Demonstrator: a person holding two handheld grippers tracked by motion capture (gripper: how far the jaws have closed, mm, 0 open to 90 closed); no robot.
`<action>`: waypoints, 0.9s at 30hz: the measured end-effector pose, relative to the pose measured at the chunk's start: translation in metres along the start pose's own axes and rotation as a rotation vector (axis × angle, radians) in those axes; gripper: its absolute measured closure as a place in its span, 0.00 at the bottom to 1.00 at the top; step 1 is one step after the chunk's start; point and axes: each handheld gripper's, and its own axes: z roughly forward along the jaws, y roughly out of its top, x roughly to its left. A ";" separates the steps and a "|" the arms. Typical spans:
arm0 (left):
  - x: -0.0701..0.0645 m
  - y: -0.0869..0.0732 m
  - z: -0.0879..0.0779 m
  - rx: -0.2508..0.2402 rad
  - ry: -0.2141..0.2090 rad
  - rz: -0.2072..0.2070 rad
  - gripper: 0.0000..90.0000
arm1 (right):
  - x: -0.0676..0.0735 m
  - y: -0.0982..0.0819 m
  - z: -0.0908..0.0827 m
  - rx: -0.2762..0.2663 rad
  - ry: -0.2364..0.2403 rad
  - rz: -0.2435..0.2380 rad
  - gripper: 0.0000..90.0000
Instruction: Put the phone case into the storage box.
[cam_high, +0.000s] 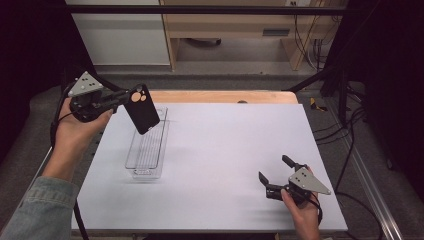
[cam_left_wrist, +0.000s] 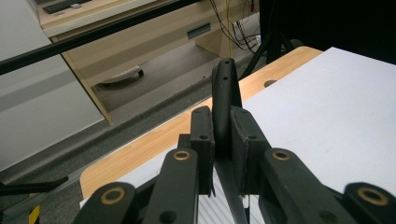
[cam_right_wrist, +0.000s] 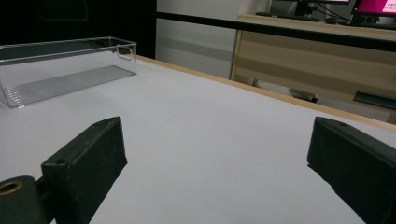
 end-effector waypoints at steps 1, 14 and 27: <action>0.000 0.000 0.000 -0.001 0.000 -0.002 0.89 | 0.000 0.000 0.000 0.000 0.000 0.000 0.05; 0.000 -0.004 0.005 0.017 0.008 0.014 0.89 | -0.001 -0.001 0.000 0.001 -0.002 0.001 0.05; 0.000 -0.006 0.014 0.026 0.010 0.022 0.89 | -0.001 -0.001 0.000 -0.001 -0.005 -0.003 0.05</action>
